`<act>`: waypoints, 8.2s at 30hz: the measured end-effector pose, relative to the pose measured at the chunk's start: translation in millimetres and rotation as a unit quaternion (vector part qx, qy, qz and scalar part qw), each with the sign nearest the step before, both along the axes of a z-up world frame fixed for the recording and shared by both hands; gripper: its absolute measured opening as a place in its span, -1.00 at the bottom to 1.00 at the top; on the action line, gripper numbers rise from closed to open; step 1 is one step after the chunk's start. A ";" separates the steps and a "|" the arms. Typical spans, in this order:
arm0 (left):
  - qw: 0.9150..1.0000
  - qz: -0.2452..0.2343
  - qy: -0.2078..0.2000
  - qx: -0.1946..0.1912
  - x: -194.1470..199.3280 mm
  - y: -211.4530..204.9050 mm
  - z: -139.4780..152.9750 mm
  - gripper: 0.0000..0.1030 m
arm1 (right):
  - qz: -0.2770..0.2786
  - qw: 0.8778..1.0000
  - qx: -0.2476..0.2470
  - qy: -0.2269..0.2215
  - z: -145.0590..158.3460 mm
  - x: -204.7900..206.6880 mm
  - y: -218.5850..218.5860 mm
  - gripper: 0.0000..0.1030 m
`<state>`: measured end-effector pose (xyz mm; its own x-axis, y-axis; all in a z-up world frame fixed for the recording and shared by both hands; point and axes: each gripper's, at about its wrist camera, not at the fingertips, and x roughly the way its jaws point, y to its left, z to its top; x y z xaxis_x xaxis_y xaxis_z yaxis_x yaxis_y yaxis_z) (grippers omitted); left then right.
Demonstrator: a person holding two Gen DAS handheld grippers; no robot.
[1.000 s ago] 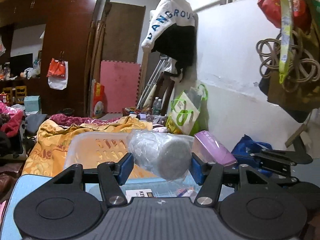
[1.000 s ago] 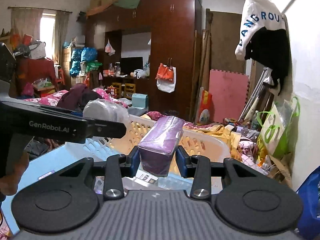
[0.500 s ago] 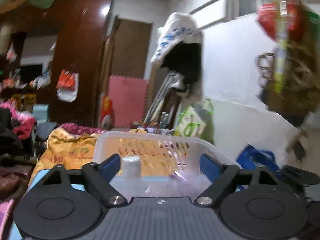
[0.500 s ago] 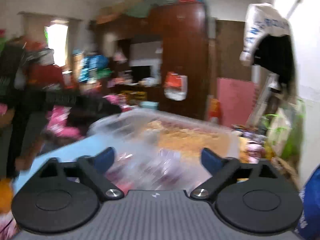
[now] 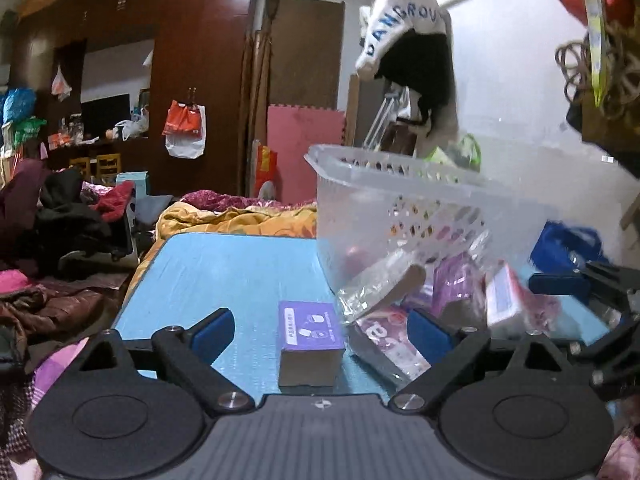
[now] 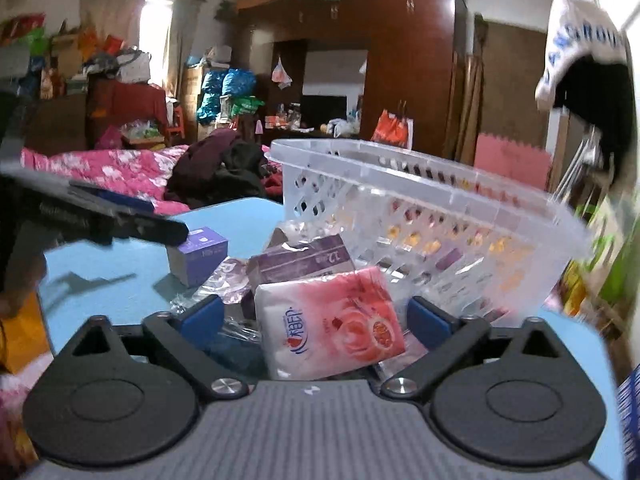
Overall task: Organize objects
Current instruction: 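Grasp the small purple-and-white box with the left gripper while the right grasps the pink tissue pack, then lift both held items over the white basket and lower them in, then open both grippers over the basket and bring them back to the pile, then grasp a clear-bagged blue item with the left gripper while the right grasps the THANK YOU tissue pack, then lift both held items over the white basket and open both grippers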
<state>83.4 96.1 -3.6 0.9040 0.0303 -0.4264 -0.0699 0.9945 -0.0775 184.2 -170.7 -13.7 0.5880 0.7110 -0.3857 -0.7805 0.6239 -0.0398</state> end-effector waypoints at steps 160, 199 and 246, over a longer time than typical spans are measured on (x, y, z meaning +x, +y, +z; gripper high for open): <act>0.981 -0.188 -0.009 0.047 -36.0 -95.6 -42.3 0.68 | -0.016 0.999 0.015 0.039 -34.7 -37.1 -87.4 0.36; 0.983 -0.173 -0.048 0.040 -41.6 -100.6 -46.0 -0.25 | -0.018 0.998 0.056 0.025 -19.7 -44.0 -99.1 0.15; 0.996 -0.059 -0.066 0.013 19.1 -63.2 50.9 0.69 | -0.112 0.991 0.071 0.025 50.4 23.7 -56.9 1.00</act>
<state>102.6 32.9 47.4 0.9500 -0.0706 -0.3043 0.0572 0.9970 -0.0528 207.9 -227.7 36.7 0.7199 0.6140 -0.3236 -0.6204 0.7783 0.0967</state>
